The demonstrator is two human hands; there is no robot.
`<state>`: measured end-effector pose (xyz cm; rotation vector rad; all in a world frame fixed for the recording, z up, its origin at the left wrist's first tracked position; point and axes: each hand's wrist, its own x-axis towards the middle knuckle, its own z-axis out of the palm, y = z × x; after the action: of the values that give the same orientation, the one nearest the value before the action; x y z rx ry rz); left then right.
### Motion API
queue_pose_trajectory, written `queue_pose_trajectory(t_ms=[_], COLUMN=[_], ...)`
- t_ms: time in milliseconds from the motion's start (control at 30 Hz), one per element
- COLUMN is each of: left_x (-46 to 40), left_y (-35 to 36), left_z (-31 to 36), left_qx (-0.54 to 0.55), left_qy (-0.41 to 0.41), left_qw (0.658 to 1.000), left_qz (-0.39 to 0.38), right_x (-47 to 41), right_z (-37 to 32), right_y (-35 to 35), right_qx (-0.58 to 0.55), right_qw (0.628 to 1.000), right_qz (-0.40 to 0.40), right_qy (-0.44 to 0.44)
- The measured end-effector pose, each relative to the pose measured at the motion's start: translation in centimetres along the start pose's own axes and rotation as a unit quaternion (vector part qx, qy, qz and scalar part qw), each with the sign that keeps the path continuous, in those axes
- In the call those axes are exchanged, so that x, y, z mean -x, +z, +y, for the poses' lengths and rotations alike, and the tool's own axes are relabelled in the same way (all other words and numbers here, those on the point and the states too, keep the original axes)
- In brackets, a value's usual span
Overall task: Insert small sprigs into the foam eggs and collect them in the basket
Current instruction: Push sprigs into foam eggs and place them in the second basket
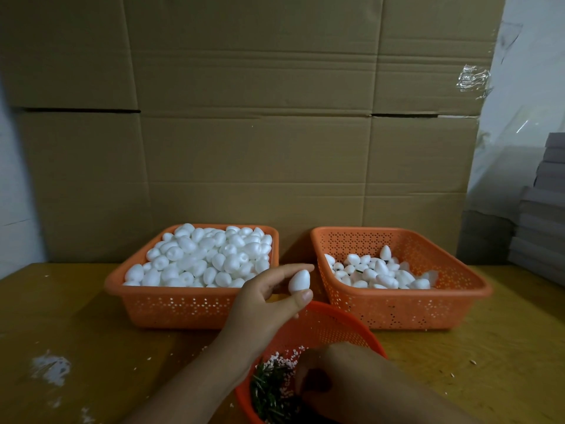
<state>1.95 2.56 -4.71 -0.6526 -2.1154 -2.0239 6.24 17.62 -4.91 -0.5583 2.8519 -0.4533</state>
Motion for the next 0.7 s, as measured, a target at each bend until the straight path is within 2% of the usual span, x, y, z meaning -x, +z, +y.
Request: queue_pose_trajectory(t_ms=[100,700], left_x=[-0.04,0.01], left_y=[0.12,0.16], left_z=[-0.11,0.13], left_qx=[0.031,-0.029], left_qy=[-0.002,0.028], left_qw=[1.0,0.999], left_qz=[-0.003,0.036], right_x=[0.62,0.26], right_z=[0.18,0.41], right_y=[0.19,0.43], right_qx=[-0.012,-0.021], right_qw=[0.999,0.998], right_qz=[0.042,0.048], right_qy=[-0.014,-0.021])
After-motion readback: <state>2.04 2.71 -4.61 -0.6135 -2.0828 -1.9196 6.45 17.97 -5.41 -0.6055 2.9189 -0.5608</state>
